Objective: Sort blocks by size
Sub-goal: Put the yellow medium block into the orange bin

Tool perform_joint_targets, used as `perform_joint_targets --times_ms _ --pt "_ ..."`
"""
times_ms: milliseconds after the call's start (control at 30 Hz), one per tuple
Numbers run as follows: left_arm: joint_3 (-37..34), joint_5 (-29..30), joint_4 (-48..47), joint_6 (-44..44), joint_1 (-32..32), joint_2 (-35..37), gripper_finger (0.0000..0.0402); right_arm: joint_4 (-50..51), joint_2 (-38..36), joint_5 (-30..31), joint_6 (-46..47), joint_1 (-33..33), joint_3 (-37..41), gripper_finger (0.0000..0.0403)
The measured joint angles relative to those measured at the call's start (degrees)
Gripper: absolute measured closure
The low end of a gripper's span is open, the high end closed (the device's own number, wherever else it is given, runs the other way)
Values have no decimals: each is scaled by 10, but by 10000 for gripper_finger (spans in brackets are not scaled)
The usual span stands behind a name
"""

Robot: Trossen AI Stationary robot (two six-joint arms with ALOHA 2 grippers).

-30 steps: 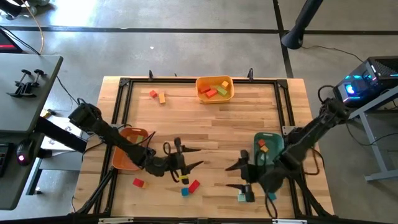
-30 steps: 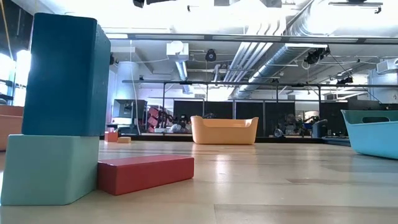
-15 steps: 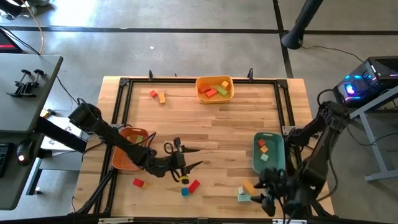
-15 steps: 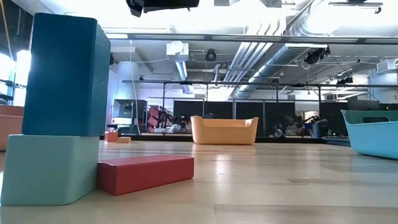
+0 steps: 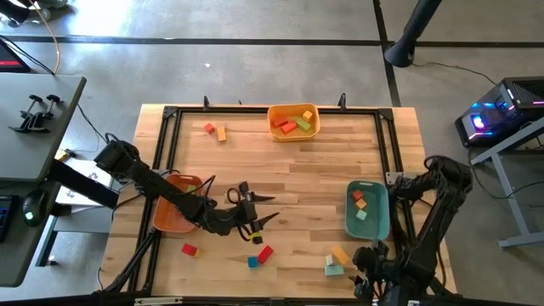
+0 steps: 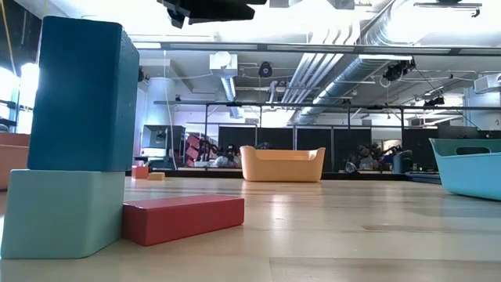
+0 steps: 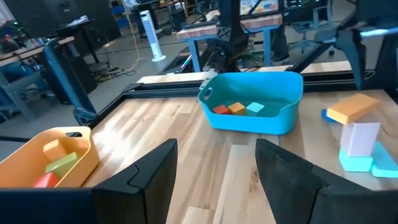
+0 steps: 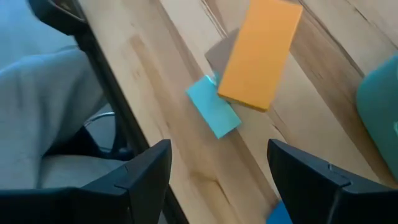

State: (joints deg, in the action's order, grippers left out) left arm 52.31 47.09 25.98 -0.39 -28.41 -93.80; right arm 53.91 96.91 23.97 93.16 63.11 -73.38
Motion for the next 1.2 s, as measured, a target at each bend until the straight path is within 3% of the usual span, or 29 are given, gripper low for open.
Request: perform_joint_targets --times_ms 533,800,933,1200 --pt "0 -18 0 -15 18 0 200 0 25 -5 8 -45 0 142" --pt "0 -18 -4 -20 18 0 200 0 25 -6 -31 -68 0 144" --pt "0 -18 -7 -21 18 0 200 2 25 -13 -37 -73 0 173" --pt "0 -18 -8 -23 18 0 200 3 25 -24 -43 -73 0 274"
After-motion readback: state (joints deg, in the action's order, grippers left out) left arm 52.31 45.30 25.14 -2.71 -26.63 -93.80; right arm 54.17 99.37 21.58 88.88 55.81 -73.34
